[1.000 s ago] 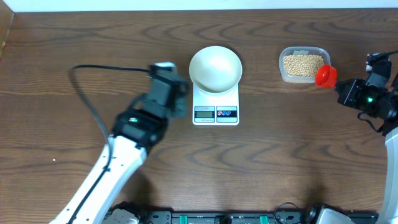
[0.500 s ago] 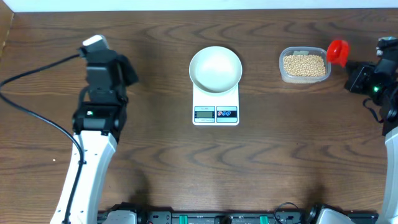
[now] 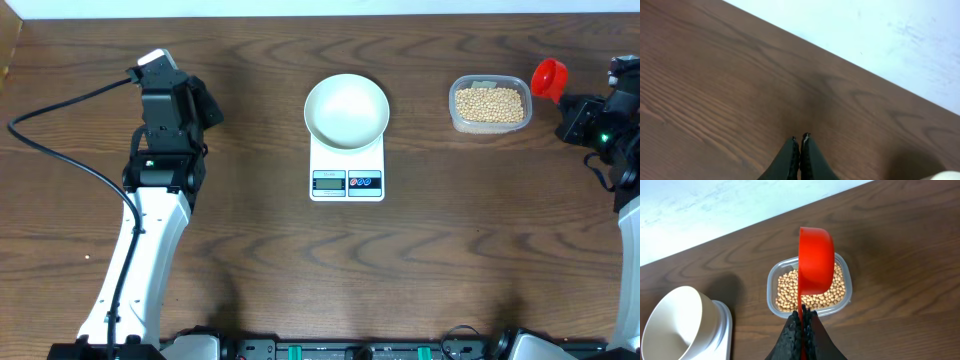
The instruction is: Scoop item into bowl and weigh 50g on scale
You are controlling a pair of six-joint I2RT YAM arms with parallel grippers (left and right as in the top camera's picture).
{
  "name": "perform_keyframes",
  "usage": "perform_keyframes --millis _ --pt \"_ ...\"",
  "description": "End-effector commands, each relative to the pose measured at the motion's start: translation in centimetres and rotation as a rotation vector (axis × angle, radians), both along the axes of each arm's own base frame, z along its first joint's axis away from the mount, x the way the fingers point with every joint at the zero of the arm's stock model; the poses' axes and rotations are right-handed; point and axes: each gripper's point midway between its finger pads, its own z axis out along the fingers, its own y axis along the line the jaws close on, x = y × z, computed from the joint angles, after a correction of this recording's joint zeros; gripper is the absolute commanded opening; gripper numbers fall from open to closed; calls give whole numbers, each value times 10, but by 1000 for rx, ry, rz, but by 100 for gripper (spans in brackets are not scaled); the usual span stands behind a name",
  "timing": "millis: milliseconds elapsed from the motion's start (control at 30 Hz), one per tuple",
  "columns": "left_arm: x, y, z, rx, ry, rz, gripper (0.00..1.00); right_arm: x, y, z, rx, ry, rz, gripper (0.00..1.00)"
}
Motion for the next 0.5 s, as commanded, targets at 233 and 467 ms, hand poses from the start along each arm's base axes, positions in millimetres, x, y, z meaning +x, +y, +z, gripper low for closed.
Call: perform_keyframes --millis 233,467 --pt "-24 -68 -34 -43 179 -218 7 1 1 2 8 7 -2 1" --pt "-53 -146 -74 -31 339 -396 7 -2 3 -3 20 30 1 1"
